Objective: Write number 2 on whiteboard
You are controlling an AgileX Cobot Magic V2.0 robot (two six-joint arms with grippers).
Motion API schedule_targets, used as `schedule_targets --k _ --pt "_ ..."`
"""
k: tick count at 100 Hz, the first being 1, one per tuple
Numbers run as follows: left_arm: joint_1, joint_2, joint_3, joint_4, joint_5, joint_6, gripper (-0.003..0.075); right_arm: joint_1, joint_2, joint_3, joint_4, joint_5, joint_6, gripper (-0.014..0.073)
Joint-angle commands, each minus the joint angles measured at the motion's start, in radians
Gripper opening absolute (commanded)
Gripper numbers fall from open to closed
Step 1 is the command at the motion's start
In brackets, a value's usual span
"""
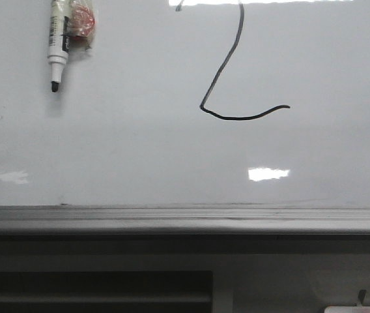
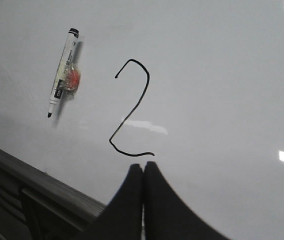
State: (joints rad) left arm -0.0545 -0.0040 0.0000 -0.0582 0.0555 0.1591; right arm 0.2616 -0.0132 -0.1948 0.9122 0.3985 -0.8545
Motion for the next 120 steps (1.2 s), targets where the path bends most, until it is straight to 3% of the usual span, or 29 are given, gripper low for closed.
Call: schedule_targets --k 1,73,82,102,120 --pt "0.003 -0.027 0.014 -0.011 -0.078 -0.012 -0.0020 -0.006 -0.003 -0.024 0.024 -0.054 -0.009 -0.0067" --pt "0.003 -0.027 0.014 -0.011 -0.078 -0.012 -0.0020 -0.006 -0.003 -0.024 0.001 -0.074 -0.009 -0.0067" --pt "0.003 -0.027 0.014 -0.011 -0.078 -0.012 -0.0020 -0.006 -0.003 -0.016 -0.135 -0.134 0.035 -0.0067" --pt "0.003 -0.027 0.014 -0.011 -0.078 -0.012 -0.0020 -0.092 -0.003 0.054 -0.748 -0.222 0.614 -0.0067" --pt "0.003 -0.027 0.014 -0.011 -0.078 -0.012 -0.0020 -0.210 -0.003 0.167 -0.858 -0.291 0.693 -0.0067"
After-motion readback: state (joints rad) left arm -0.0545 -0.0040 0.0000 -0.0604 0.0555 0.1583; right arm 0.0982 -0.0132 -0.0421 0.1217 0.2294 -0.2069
